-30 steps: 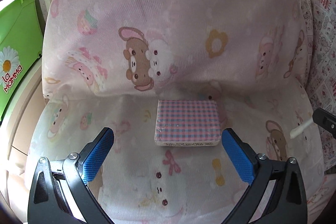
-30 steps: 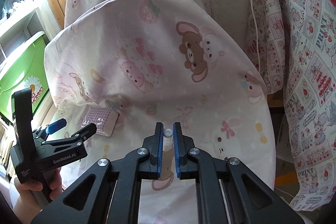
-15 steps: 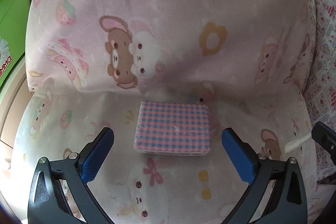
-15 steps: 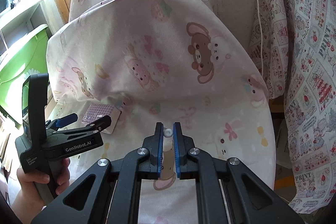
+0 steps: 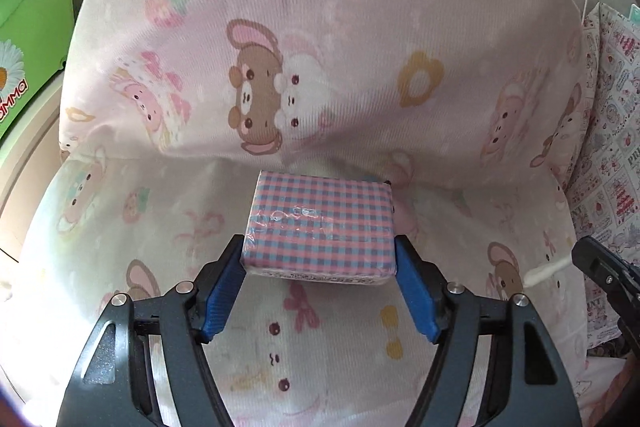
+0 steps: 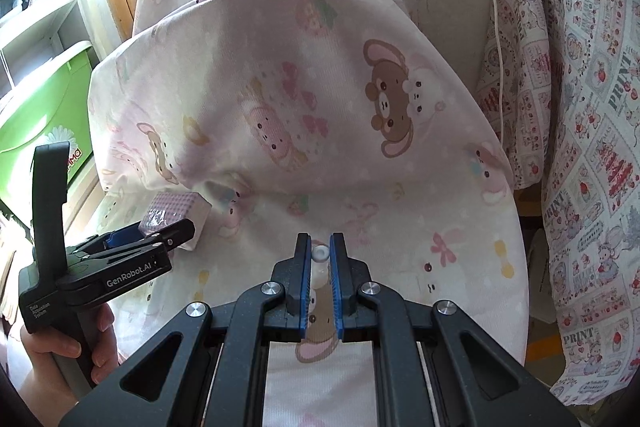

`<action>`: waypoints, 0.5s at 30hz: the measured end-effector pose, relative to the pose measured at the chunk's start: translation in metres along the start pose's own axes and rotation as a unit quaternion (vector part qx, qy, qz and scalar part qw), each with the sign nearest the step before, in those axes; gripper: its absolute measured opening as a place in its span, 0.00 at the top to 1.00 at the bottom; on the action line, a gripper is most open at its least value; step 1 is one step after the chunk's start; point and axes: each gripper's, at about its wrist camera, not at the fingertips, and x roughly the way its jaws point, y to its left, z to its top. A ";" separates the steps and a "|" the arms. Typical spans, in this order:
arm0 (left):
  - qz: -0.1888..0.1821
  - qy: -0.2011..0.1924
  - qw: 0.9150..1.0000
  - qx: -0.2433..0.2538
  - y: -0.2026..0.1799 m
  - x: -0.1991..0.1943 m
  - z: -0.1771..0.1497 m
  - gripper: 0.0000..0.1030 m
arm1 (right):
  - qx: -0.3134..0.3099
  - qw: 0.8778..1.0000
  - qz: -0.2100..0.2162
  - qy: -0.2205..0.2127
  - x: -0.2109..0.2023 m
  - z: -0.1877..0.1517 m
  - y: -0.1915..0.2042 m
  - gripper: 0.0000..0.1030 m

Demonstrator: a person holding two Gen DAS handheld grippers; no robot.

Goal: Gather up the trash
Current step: 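Carry the tissue pack in the left gripper while the right carries the stick over the wastebasket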

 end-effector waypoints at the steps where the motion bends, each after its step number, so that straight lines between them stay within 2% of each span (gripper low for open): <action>1: -0.002 -0.004 1.000 0.004 -0.001 -0.005 -0.003 0.32 | 0.002 1.000 0.006 0.001 0.000 -0.001 0.000 0.90; 6: 0.001 -0.033 0.999 0.031 -0.002 -0.037 -0.017 0.32 | -0.004 1.000 0.012 -0.010 -0.007 -0.003 0.002 0.90; 11: -0.008 -0.052 0.997 0.051 0.001 -0.058 -0.021 0.32 | 0.005 0.999 0.041 -0.015 -0.013 -0.005 0.002 0.90; 15: 0.011 -0.066 0.995 0.074 0.006 -0.070 -0.023 0.32 | 0.023 0.997 0.070 -0.016 -0.014 -0.005 -0.001 0.90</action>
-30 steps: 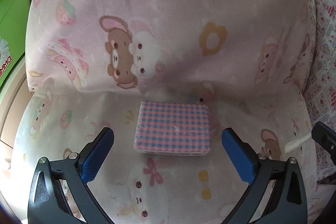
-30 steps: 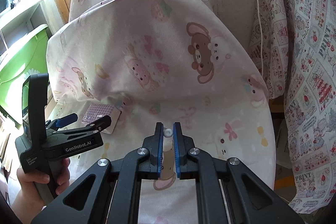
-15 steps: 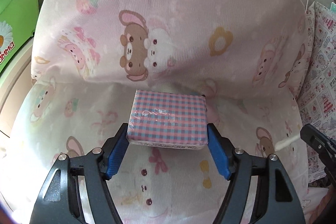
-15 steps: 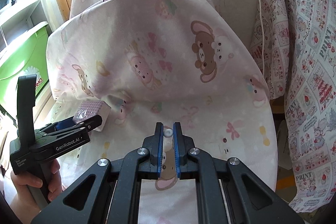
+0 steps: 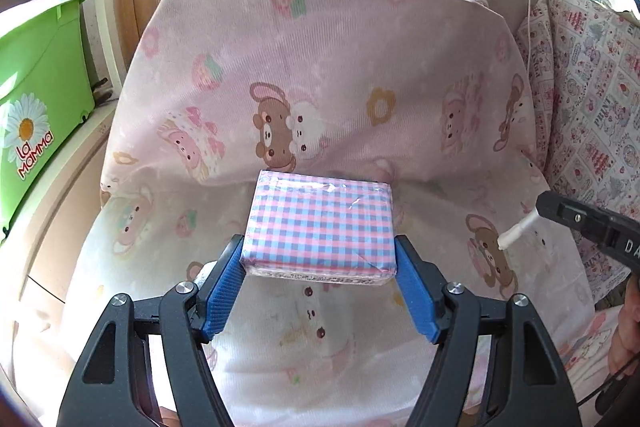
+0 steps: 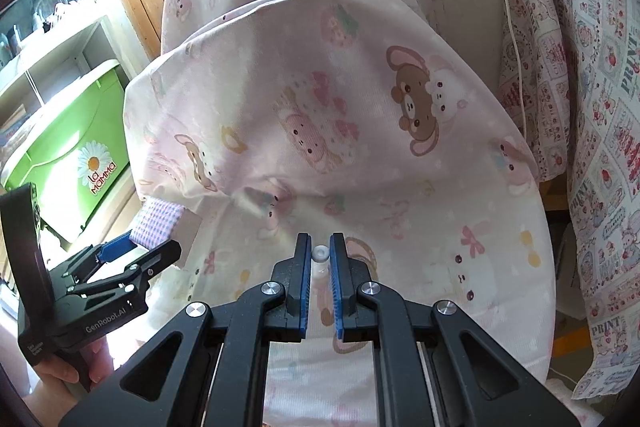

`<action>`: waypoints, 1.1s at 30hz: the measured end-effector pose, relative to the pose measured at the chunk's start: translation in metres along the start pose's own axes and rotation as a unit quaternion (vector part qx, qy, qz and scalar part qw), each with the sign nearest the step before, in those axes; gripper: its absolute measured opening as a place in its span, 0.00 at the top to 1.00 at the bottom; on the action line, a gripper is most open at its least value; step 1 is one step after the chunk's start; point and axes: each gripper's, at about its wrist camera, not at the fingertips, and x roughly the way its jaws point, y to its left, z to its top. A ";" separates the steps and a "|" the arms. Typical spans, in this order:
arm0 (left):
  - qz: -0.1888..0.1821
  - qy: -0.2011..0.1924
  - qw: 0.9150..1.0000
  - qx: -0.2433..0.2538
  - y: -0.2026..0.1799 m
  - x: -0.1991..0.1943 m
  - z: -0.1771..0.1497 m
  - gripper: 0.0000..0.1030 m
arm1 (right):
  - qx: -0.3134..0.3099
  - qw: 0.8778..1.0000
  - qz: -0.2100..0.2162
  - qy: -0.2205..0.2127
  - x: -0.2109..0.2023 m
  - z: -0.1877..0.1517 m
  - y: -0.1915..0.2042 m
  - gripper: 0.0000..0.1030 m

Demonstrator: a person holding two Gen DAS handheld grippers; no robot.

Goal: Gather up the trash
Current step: 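Carry the tissue pack in the left gripper while the right carries the stick over the wastebasket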

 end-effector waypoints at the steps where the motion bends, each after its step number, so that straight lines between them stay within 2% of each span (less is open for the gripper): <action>1: 0.005 -0.002 1.000 0.005 0.000 -0.003 -0.002 0.32 | 0.004 1.000 0.005 -0.002 -0.001 0.000 -0.001 0.90; 5: 0.071 -0.051 0.996 0.024 -0.001 -0.028 -0.013 0.32 | 0.017 1.000 0.013 -0.004 -0.006 -0.003 -0.003 0.90; 8: 0.055 -0.063 0.996 0.013 0.003 -0.043 -0.012 0.32 | 0.036 0.999 0.034 0.005 -0.007 -0.006 -0.006 0.90; 11: 0.057 -0.079 0.995 0.023 0.001 -0.059 -0.016 0.32 | 0.043 0.998 0.039 0.006 -0.012 -0.012 -0.005 0.90; 15: 0.023 -0.076 0.997 0.015 -0.003 -0.077 -0.022 0.32 | 0.023 0.999 0.043 -0.003 -0.026 -0.018 0.007 0.90; 21: 0.002 -0.077 0.997 -0.003 -0.011 -0.105 -0.045 0.32 | -0.012 0.998 0.050 -0.023 -0.057 -0.039 0.029 0.90; 25: 0.024 -0.068 0.997 0.017 -0.016 -0.107 -0.062 0.32 | -0.023 0.998 0.054 -0.008 -0.065 -0.059 0.039 0.90; 31: 0.040 -0.044 0.998 0.004 -0.009 -0.109 -0.076 0.32 | -0.037 0.997 0.063 0.016 -0.064 -0.083 0.055 0.90; 33: 0.035 -0.033 0.999 -0.005 -0.004 -0.109 -0.081 0.32 | -0.044 0.997 0.062 0.019 -0.065 -0.089 0.060 0.90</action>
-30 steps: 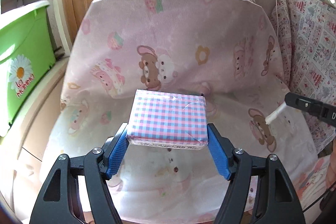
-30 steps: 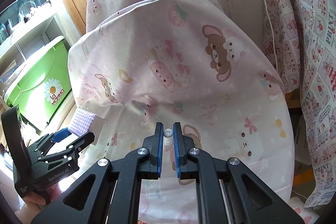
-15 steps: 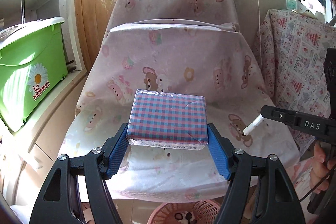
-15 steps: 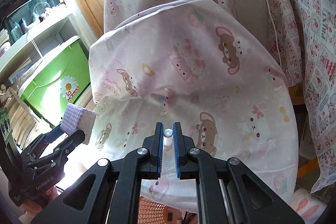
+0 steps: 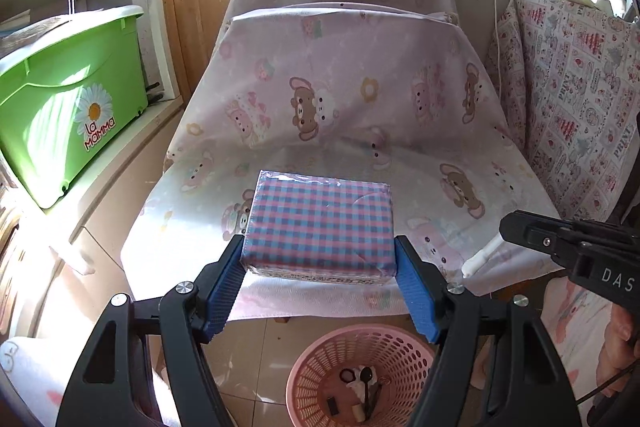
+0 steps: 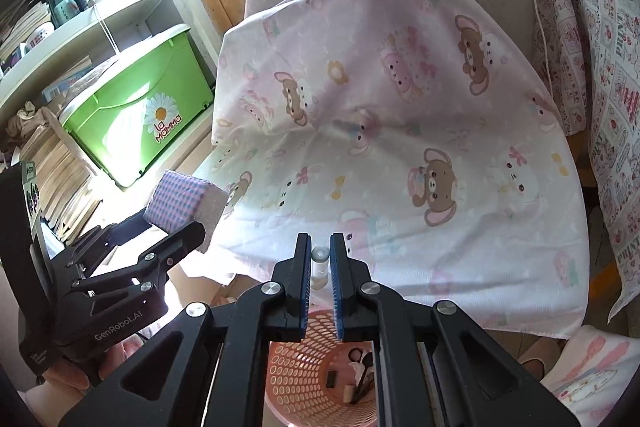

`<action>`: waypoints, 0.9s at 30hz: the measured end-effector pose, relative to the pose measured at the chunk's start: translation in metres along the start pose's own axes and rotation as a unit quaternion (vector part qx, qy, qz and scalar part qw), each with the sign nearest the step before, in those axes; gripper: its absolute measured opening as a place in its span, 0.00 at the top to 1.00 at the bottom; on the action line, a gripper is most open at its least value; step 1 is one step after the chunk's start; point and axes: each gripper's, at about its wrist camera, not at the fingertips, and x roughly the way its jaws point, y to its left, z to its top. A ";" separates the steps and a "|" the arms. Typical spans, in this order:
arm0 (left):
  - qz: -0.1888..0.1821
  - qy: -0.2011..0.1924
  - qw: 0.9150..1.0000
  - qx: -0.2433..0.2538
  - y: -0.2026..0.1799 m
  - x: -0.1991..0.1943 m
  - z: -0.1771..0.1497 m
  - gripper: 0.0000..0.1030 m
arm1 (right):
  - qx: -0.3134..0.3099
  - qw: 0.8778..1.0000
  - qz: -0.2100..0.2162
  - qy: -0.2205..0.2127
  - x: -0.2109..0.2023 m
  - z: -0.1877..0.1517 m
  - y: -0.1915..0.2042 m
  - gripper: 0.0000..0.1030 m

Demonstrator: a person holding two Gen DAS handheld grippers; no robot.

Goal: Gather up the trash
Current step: 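Carry the tissue pack in the left gripper while the right carries the stick over the wastebasket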

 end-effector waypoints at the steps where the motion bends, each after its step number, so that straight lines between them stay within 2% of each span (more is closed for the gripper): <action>1: -0.004 0.008 1.000 -0.006 0.003 0.000 -0.003 0.32 | -0.003 1.000 0.002 0.003 0.000 -0.003 0.003 0.90; 6: -0.040 0.055 0.997 -0.026 0.013 0.006 -0.022 0.32 | -0.015 1.000 0.008 0.022 0.006 -0.015 0.013 0.90; 8: -0.059 0.059 0.996 -0.027 0.012 0.002 -0.032 0.32 | -0.024 0.999 0.005 0.028 0.010 -0.018 0.018 0.90; 11: -0.062 0.067 0.996 -0.006 0.005 -0.001 -0.041 0.32 | -0.039 0.999 -0.004 0.036 0.015 -0.022 0.022 0.90; 14: -0.076 0.086 0.993 -0.018 0.007 0.004 -0.046 0.32 | -0.040 0.998 -0.005 0.053 0.023 -0.027 0.023 0.90; 17: -0.063 0.128 0.990 -0.022 0.010 0.019 -0.051 0.31 | -0.040 0.996 -0.011 0.081 0.037 -0.034 0.022 0.90; 19: -0.045 0.177 0.983 -0.012 0.010 0.037 -0.061 0.32 | -0.038 0.994 -0.011 0.105 0.048 -0.040 0.022 0.90; 21: -0.061 0.219 0.973 -0.024 0.013 0.051 -0.070 0.32 | -0.035 0.991 -0.001 0.131 0.060 -0.047 0.021 0.90; 24: -0.091 0.281 0.953 -0.060 0.018 0.072 -0.087 0.32 | -0.027 0.985 0.001 0.169 0.077 -0.058 0.020 0.90; 27: -0.082 0.325 0.940 -0.068 0.017 0.090 -0.102 0.32 | -0.032 0.978 -0.014 0.207 0.096 -0.071 0.021 0.90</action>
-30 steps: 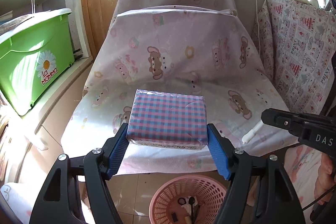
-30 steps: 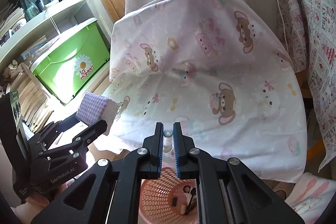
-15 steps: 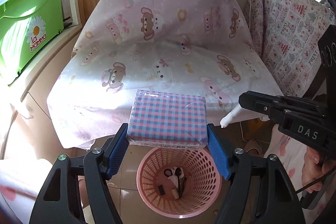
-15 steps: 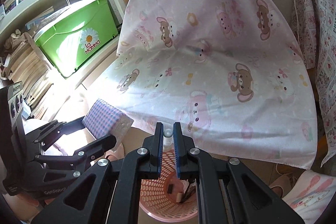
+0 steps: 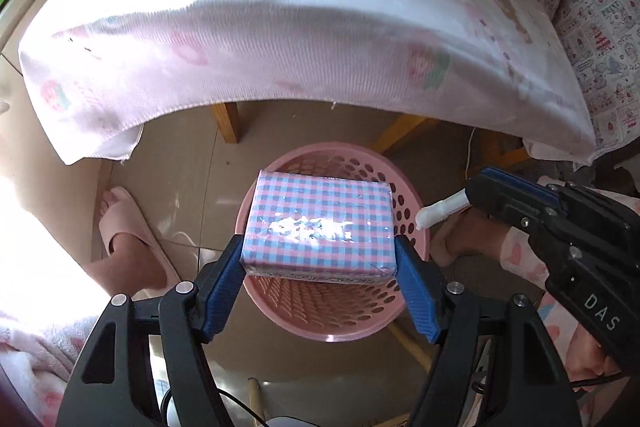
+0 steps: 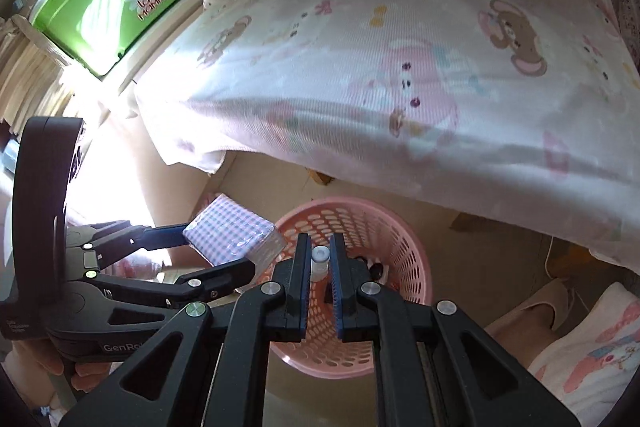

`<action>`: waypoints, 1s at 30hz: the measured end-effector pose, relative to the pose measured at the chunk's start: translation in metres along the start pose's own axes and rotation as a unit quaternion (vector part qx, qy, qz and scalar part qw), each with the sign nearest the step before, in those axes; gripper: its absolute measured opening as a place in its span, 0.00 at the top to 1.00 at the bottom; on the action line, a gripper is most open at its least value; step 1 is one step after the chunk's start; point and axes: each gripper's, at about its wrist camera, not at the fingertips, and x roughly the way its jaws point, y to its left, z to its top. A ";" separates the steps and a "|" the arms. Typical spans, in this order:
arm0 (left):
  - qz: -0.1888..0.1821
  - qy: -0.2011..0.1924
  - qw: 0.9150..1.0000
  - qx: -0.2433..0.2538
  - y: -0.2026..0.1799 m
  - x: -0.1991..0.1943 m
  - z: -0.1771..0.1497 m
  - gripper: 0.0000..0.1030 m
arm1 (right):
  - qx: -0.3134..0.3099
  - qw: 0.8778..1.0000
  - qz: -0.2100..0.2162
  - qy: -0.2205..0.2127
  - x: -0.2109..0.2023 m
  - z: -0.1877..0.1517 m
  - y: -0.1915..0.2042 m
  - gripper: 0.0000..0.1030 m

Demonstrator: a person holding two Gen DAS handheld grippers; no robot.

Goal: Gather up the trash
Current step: 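Carry the tissue pack in the left gripper while the right carries the stick over the wastebasket, then open both grippers to drop the tissue pack and stick into the wastebasket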

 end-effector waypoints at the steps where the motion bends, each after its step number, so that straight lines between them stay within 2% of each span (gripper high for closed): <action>1: 0.000 0.014 1.000 -0.005 0.001 0.008 0.000 0.32 | -0.001 1.000 -0.008 0.015 0.008 -0.002 0.000 0.90; 5: -0.002 0.074 0.997 -0.024 0.005 0.042 -0.004 0.32 | 0.017 0.997 -0.030 0.074 0.039 -0.011 -0.004 0.90; 8: 0.003 0.110 0.994 -0.028 0.004 0.066 -0.008 0.32 | 0.035 0.993 -0.027 0.114 0.059 -0.018 -0.011 0.90; 14: 0.034 0.147 0.988 -0.019 0.003 0.100 -0.011 0.32 | 0.049 0.983 -0.058 0.169 0.094 -0.029 -0.024 0.90; 18: 0.032 0.177 0.983 -0.027 0.010 0.118 -0.015 0.32 | 0.065 0.977 -0.063 0.194 0.108 -0.033 -0.035 0.90; 26: 0.032 0.192 0.980 -0.041 0.012 0.127 -0.016 0.31 | 0.077 0.972 -0.080 0.209 0.113 -0.034 -0.046 0.90; 28: 0.029 0.194 0.979 -0.048 0.015 0.127 -0.015 0.30 | 0.080 0.970 -0.082 0.214 0.114 -0.035 -0.047 0.90; 30: 0.031 0.191 0.980 -0.046 0.015 0.124 -0.014 0.24 | 0.083 0.969 -0.082 0.217 0.114 -0.035 -0.047 0.89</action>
